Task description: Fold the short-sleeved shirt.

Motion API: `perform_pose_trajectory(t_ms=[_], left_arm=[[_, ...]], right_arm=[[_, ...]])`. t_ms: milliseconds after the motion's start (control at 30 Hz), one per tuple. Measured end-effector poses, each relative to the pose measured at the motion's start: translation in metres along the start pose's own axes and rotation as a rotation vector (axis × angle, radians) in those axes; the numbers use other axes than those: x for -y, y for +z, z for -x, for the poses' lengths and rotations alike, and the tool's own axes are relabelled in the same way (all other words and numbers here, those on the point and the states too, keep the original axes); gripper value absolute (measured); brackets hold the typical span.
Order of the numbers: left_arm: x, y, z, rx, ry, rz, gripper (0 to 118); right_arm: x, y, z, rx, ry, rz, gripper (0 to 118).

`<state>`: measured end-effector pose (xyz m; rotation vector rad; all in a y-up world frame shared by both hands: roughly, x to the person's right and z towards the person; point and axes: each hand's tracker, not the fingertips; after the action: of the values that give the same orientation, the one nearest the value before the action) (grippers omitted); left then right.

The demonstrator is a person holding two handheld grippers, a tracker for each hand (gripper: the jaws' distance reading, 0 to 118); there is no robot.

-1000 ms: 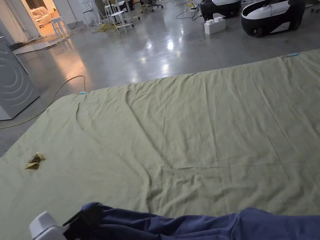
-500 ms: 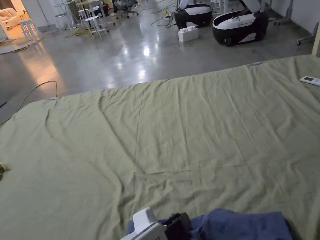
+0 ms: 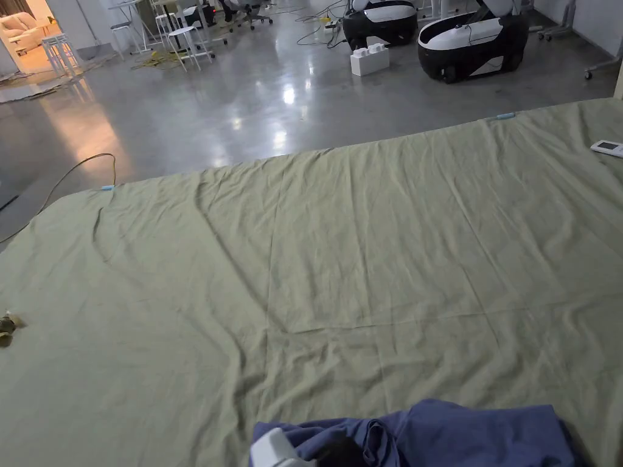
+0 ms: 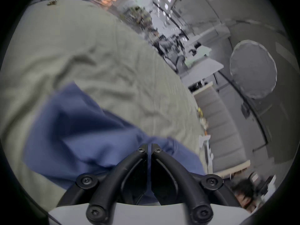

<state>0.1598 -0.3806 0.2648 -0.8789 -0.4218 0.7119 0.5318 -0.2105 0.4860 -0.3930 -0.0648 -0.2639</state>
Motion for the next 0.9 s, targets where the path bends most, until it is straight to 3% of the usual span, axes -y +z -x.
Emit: perform_pose_trajectory(t_ms=[67,133,233,333,367,433,500,633,700,767,833,867,900], left_arm=[[0.019,-0.034,-0.008,-0.087,-0.123,0.139,3],[0.024,-0.035,-0.012,-0.085,-0.207,0.072,2],[0.006,-0.018,-0.011,-0.064,-0.126,0.094,2],[-0.017,0.029,-0.004,-0.027,-0.159,-0.09,6],[-0.028,0.044,0.002,-0.001,-0.142,-0.112,17],[-0.049,0.071,0.023,0.024,-0.073,-0.132,69],[-0.061,0.09,0.048,-0.015,-0.002,-0.185,103],[-0.061,0.09,0.108,-0.125,0.28,-0.238,103],[-0.051,0.076,0.127,-0.013,0.418,-0.172,99],[-0.041,0.068,0.121,0.143,0.423,-0.248,95],[-0.04,0.05,0.111,0.204,0.468,-0.197,81],[-0.038,0.044,0.108,0.094,0.416,-0.17,68],[-0.038,0.041,0.099,0.054,0.362,-0.157,39]], right_arm=[[0.0,0.001,0.0,0.003,-0.004,0.005,0],[0.0,0.001,-0.001,0.006,-0.008,0.008,0],[0.0,0.0,0.0,0.004,-0.007,0.009,0],[0.001,-0.004,0.002,-0.006,-0.006,0.016,0],[0.001,-0.005,0.002,-0.008,-0.005,0.017,0],[0.003,-0.008,0.002,-0.024,-0.006,0.025,0],[0.004,-0.01,0.004,-0.032,0.002,0.034,0],[0.008,-0.008,0.005,-0.035,0.016,0.04,0],[0.009,-0.008,0.005,-0.039,0.011,0.045,0],[0.01,-0.008,0.006,-0.032,0.012,0.05,0],[0.011,-0.01,0.006,-0.031,0.014,0.058,0],[0.011,-0.01,0.006,-0.033,0.014,0.06,0],[0.011,-0.01,0.006,-0.038,0.017,0.061,0]])
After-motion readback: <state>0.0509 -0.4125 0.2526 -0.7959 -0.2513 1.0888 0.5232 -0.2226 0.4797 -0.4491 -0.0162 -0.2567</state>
